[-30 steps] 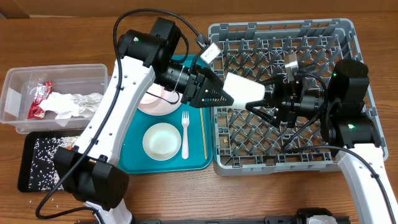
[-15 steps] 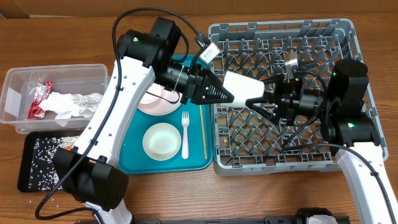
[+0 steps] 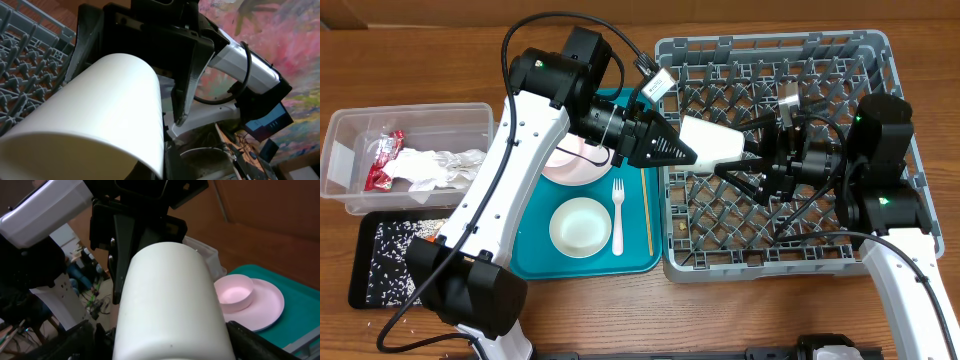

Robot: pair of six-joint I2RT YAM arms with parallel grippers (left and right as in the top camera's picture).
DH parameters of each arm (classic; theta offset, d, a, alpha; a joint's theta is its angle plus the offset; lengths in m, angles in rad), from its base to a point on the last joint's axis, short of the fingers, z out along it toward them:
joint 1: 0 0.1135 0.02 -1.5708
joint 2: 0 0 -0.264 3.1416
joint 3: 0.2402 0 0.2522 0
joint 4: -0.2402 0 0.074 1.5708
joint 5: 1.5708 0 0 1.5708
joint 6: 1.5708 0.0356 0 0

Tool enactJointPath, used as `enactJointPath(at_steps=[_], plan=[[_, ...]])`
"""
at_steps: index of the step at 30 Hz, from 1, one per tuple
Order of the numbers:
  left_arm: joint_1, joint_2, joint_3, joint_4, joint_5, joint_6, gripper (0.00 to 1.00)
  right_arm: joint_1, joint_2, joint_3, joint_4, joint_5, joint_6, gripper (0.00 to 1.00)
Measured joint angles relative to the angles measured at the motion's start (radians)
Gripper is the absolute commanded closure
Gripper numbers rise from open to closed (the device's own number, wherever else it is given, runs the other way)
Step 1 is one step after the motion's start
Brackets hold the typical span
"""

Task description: Sort waste into correct bins and load items into the dishwasher

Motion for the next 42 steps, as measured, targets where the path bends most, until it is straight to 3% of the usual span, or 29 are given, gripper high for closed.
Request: enactJointPath(at_steps=[15,24,26,28,30,42], plan=[[0.000,0.000,0.000,0.000,-0.008,-0.003,0.96,0.000,0.015,0.000,-0.003,0.001,-0.003,0.21],[0.000,0.000,0.000,0.003,-0.007,-0.003,0.96,0.000,0.018,0.000,-0.007,0.009,-0.005,0.38],[0.000,0.000,0.000,0.003,-0.008,-0.003,0.91,0.000,0.018,0.000,-0.011,0.008,-0.005,0.38],[0.000,0.000,0.000,0.003,-0.008,-0.004,0.68,0.000,0.018,0.000,-0.010,0.005,-0.005,0.40],[0.000,0.000,0.000,0.005,-0.020,-0.010,0.61,0.001,0.018,0.000,-0.003,-0.008,-0.006,0.43],[0.017,0.000,0.000,0.007,-0.041,-0.019,0.61,0.002,0.018,0.000,-0.004,-0.012,-0.008,0.46]])
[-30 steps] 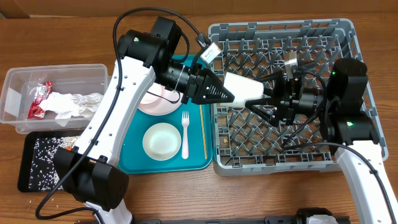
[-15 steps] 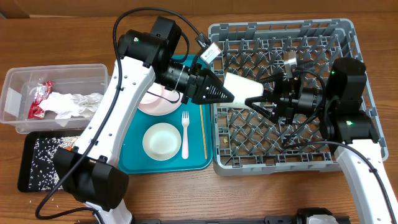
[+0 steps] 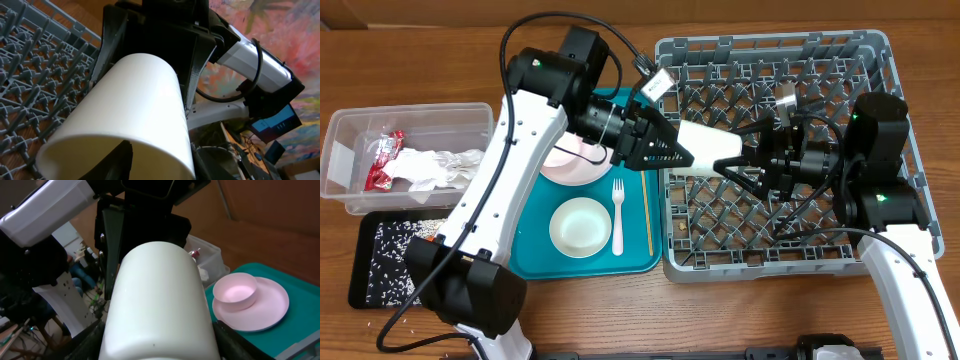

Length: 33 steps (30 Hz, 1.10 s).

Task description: Sort waste into correct bins and load items into the dishwasher

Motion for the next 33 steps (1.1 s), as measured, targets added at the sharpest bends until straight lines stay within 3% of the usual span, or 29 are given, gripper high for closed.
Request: enactJointPath(at_steps=[10,22,26,33], plan=[[0.076,-0.017,0.000,-0.004,0.011,0.000,0.61,0.000,0.000,0.000,-0.022,0.043,0.000,0.46],[0.120,-0.023,0.000,-0.024,-0.001,-0.003,0.65,0.000,0.000,0.000,-0.048,0.372,0.173,0.48],[0.152,-0.023,0.000,-0.092,-0.117,-0.003,0.67,0.003,0.000,0.047,-0.249,0.638,0.225,0.49],[0.162,-0.024,0.000,-0.107,-0.379,-0.056,0.69,0.005,-0.002,0.329,-0.597,0.996,0.227,0.49]])
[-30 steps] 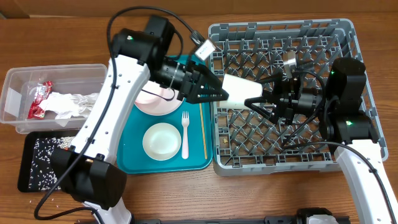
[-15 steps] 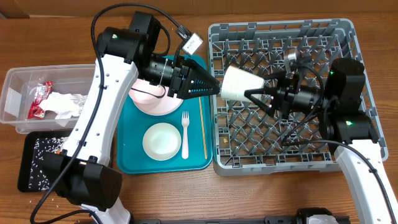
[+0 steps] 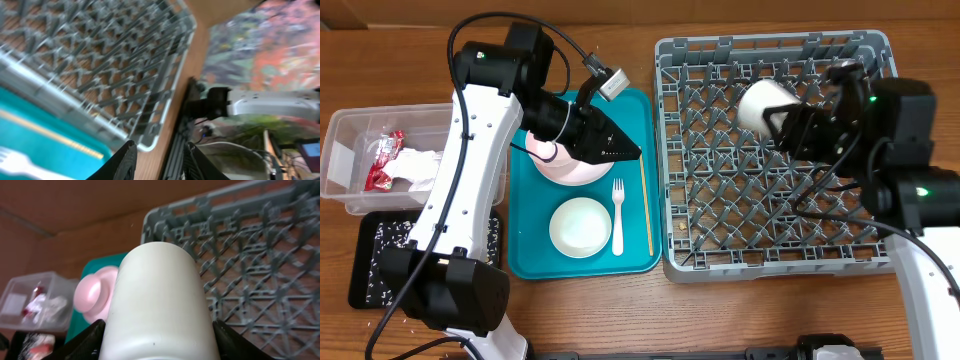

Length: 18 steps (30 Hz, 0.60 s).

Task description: Sort waste into correct bins and load items into the dishwasher

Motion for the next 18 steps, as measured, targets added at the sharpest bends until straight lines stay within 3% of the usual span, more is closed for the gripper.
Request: enactJointPath(at_steps=[3,8,10,11,18], plan=[[0.000,-0.001,0.000,0.047,-0.154,-0.114,0.68,0.000,-0.003,0.046,-0.120,0.084,-0.001,0.51],[0.000,-0.001,0.000,0.129,-0.378,-0.365,0.51,0.000,0.011,0.046,-0.253,0.203,0.006,0.52],[0.000,-0.001,0.000,0.143,-0.437,-0.431,0.32,0.000,0.020,0.046,-0.266,0.234,0.013,0.52],[0.000,-0.001,0.000,0.147,-0.451,-0.444,0.00,0.000,0.024,0.046,-0.272,0.243,0.014,0.53],[-0.003,-0.001,0.000,0.178,-0.497,-0.502,0.00,0.000,0.086,0.047,-0.354,0.274,0.021,0.56]])
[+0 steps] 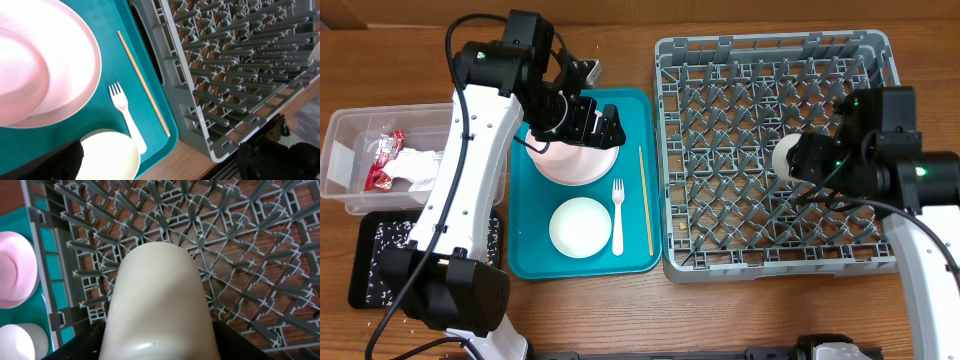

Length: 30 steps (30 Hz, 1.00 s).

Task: Sort waste into correct bins and load items into the dishwasher
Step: 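Lower the cup upside down into the gray rack with the right gripper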

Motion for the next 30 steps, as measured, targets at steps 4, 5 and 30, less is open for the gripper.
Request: enactJointPath(at_steps=[4,5,30], plan=[[-0.010,0.000,0.000,0.007,-0.004,-0.005,0.00,0.000,0.036,0.000,-0.006,0.021,-0.001,0.57],[-0.010,0.000,0.000,0.009,-0.004,-0.009,0.00,0.000,0.043,0.000,-0.011,0.023,0.000,0.57],[-0.010,0.000,0.000,0.009,-0.005,-0.015,0.00,0.000,0.228,-0.055,0.026,0.032,0.000,0.72]])
